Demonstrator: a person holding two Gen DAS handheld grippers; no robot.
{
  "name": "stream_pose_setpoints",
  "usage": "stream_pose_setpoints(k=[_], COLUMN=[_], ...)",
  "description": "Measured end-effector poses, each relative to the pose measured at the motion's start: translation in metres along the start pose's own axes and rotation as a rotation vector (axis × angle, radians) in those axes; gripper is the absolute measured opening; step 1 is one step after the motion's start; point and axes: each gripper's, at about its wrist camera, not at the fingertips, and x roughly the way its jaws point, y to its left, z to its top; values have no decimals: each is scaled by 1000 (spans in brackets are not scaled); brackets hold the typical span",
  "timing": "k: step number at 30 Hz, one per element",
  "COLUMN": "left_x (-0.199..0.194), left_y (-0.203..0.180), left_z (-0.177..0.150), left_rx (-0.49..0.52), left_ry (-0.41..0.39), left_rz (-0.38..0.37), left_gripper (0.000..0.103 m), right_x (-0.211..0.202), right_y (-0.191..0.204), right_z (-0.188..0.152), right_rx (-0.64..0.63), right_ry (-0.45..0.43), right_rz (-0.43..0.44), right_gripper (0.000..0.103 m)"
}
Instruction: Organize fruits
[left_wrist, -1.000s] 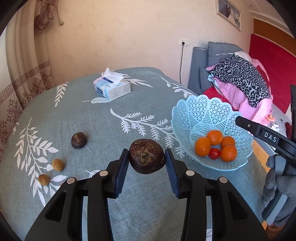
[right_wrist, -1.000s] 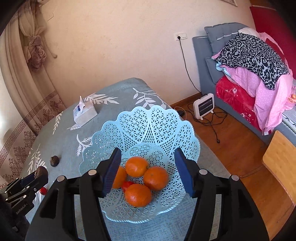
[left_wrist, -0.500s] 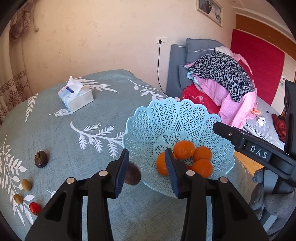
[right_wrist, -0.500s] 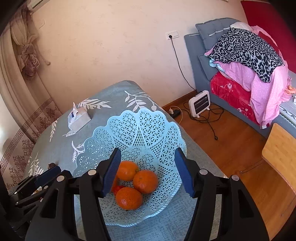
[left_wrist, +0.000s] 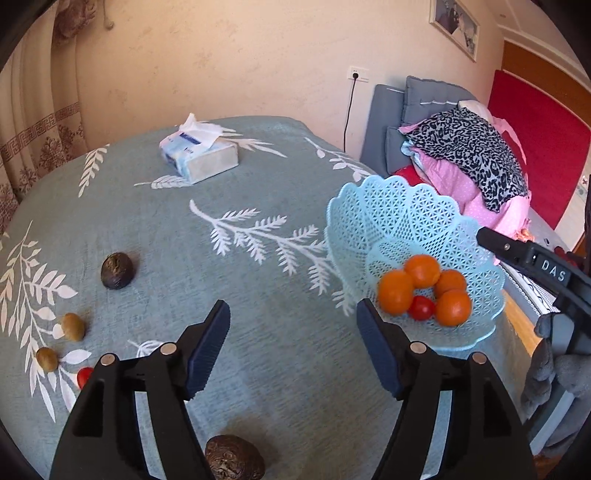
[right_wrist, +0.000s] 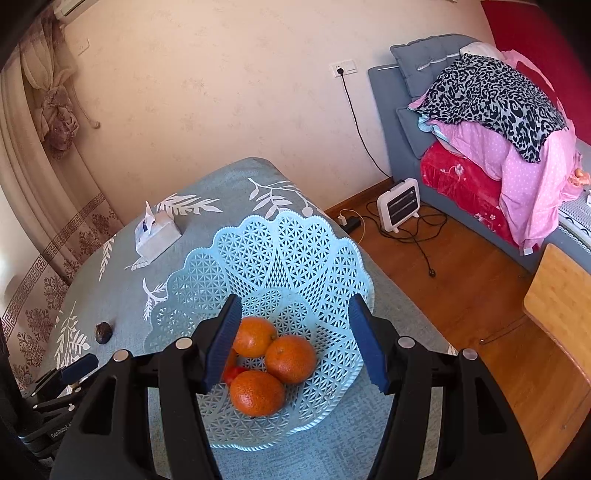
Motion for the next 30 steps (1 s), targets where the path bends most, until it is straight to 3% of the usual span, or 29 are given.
stream_pose_setpoints(k=[18, 22, 25, 30], left_x=[-10, -11, -14, -11], left_y=[42, 37, 28, 18], left_z=[-67, -78, -78, -70], left_rx=[-57, -38, -20, -6], left_ry=[141, 157, 156, 156], left_rz=[84, 86, 67, 57], left_gripper=[76, 62, 39, 39], right_x=[9, 9, 8, 7], right_y=[11, 12, 11, 10], right_z=[-7, -8, -8, -7], right_rx=[-31, -37, -35, -31], right_ry=[31, 31, 28, 23], right_rz=[8, 10, 11, 11], right_gripper=[62, 62, 62, 62])
